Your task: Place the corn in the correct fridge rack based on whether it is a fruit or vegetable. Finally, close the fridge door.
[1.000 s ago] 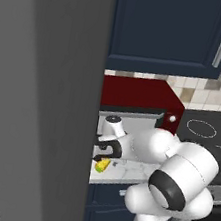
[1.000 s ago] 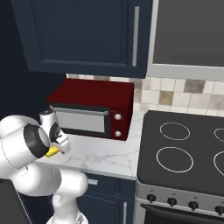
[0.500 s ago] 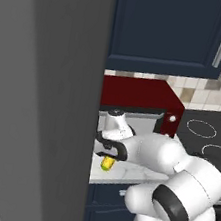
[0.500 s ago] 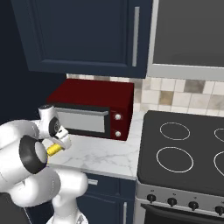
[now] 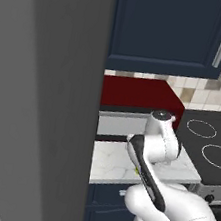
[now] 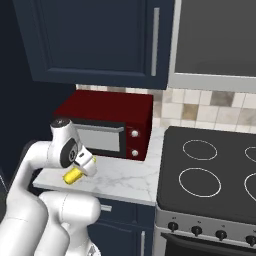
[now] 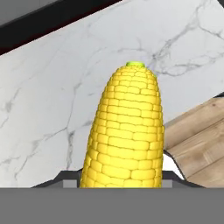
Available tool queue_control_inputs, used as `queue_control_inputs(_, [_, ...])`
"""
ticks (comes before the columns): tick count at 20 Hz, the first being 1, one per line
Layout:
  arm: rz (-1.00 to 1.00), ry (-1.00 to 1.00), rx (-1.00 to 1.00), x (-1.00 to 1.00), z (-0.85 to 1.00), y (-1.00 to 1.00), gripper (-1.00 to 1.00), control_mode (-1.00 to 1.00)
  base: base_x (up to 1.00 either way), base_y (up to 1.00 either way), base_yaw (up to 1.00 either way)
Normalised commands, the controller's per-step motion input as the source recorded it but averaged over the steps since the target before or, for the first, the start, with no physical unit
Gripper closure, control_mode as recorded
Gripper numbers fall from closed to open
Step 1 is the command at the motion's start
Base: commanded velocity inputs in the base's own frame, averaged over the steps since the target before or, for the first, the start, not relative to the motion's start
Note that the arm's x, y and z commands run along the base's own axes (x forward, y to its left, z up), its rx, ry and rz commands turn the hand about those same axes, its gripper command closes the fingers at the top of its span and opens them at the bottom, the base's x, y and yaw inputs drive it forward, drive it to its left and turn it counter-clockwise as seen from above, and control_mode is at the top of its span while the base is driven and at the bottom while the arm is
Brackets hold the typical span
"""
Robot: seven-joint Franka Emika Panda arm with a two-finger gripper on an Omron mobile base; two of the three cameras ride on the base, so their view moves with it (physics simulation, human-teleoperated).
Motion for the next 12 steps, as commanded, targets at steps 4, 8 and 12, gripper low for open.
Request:
queue_control_inputs(4, [-0.01, -0.04, 0.00, -0.27, 1.00, -0.71, 1.00, -1.00, 0.00, 0.00, 0.00])
queue_control_inputs(8, [0.00, -0.02, 0.00, -0.13, 0.79, -0.18, 1.00, -1.00, 0.00, 0.00, 0.00])
queue_control_inputs(12, [-0.01, 0.00, -0.01, 0.00, 0.76, 0.00, 1.00, -1.00, 0.00, 0.00, 0.00])
